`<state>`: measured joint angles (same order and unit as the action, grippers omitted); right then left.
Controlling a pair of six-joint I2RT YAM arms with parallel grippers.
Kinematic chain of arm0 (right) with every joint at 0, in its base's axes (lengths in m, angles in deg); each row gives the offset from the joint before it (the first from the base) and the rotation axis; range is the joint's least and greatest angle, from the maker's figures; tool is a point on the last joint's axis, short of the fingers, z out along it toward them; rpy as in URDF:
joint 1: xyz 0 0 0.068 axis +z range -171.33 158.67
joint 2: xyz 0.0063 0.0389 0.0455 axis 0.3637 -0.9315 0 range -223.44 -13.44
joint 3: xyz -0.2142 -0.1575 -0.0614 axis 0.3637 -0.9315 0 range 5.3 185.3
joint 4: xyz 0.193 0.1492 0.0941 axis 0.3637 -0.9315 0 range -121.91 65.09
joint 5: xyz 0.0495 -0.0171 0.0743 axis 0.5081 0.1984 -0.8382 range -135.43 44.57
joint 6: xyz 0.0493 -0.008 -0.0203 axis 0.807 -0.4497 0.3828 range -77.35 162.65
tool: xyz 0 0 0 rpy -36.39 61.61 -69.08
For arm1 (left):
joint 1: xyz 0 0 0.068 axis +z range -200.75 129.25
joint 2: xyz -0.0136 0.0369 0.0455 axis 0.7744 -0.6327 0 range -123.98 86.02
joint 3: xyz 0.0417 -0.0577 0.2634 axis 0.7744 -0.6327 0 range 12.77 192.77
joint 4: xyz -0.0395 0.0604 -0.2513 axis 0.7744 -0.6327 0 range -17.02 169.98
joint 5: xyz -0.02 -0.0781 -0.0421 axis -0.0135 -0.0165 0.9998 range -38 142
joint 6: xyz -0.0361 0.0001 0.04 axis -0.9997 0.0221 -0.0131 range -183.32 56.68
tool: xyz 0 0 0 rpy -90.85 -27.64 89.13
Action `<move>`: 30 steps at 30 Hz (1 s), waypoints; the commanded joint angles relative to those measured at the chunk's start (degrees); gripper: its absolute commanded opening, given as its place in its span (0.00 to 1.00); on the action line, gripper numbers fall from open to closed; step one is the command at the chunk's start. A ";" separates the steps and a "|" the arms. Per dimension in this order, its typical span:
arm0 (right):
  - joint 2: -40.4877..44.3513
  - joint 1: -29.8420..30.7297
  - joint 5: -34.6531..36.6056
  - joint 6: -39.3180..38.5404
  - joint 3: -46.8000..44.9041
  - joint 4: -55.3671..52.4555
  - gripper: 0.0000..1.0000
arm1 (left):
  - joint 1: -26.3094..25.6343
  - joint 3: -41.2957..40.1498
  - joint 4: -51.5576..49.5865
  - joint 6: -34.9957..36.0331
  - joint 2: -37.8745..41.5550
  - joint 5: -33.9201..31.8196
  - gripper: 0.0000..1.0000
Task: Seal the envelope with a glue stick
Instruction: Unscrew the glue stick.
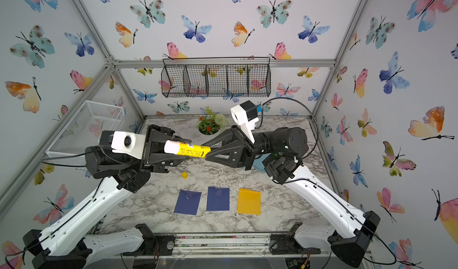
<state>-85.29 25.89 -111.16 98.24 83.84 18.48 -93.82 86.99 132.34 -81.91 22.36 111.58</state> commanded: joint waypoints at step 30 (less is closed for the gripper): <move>4.98 -1.08 26.79 -62.14 -1.05 -10.95 0.63 | -2.31 -6.76 -5.59 -24.92 5.83 -42.70 0.00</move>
<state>-78.74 25.00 -86.77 47.69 81.42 6.81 -96.05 78.84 128.61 -101.01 27.94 74.33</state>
